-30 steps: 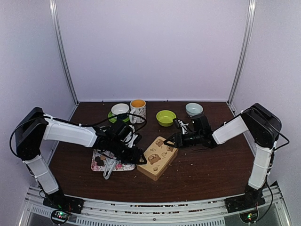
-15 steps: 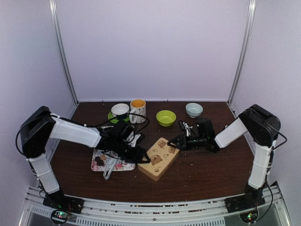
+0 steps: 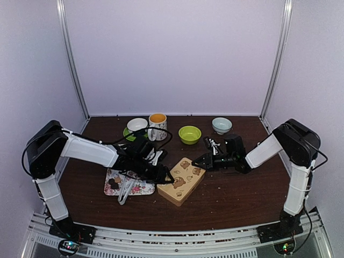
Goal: Pack the chocolate
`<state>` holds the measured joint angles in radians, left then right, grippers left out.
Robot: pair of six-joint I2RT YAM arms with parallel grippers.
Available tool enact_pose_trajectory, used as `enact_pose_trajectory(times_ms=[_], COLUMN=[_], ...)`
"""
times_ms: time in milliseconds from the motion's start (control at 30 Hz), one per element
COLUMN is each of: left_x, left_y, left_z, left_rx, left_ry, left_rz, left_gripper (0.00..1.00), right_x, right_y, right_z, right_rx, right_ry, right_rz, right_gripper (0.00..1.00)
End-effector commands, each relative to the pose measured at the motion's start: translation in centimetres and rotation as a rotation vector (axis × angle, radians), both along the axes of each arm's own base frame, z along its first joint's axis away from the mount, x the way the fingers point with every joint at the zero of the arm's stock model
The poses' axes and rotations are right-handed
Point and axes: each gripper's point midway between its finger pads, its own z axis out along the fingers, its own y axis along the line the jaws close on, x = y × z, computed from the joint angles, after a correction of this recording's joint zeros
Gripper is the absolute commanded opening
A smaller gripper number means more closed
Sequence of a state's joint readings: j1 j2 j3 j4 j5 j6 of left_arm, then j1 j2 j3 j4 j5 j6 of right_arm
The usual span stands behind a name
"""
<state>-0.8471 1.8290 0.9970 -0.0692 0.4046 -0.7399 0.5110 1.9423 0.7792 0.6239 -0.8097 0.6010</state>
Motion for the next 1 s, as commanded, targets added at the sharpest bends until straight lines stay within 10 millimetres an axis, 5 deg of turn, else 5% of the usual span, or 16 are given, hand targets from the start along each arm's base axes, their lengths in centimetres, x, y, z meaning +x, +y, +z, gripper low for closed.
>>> enact_pose_trajectory(times_ms=[0,300,600,967], left_x=[-0.9,1.2,0.5,-2.4], left_y=[0.7,0.5,2.3,1.4], left_z=[-2.7,3.1,7.7,8.7], left_rx=[0.077,0.045,0.024,-0.178], left_ry=[0.039,-0.132,-0.235,-0.223], left_rz=[-0.011,0.009,0.010,-0.014], left_gripper=[0.56,0.63,0.62,0.31], right_x=[-3.4,-3.1,-0.9,-1.3], right_y=[-4.4,-6.1,-6.9,-3.0], right_z=[-7.4,-3.5,1.3,6.2], right_rx=[-0.227,-0.219,-0.261,-0.136], right_ry=[0.207,0.066,-0.079,-0.194], right_rz=[-0.100,-0.196,-0.261,-0.178], right_gripper=[0.23,0.32,0.44,0.45])
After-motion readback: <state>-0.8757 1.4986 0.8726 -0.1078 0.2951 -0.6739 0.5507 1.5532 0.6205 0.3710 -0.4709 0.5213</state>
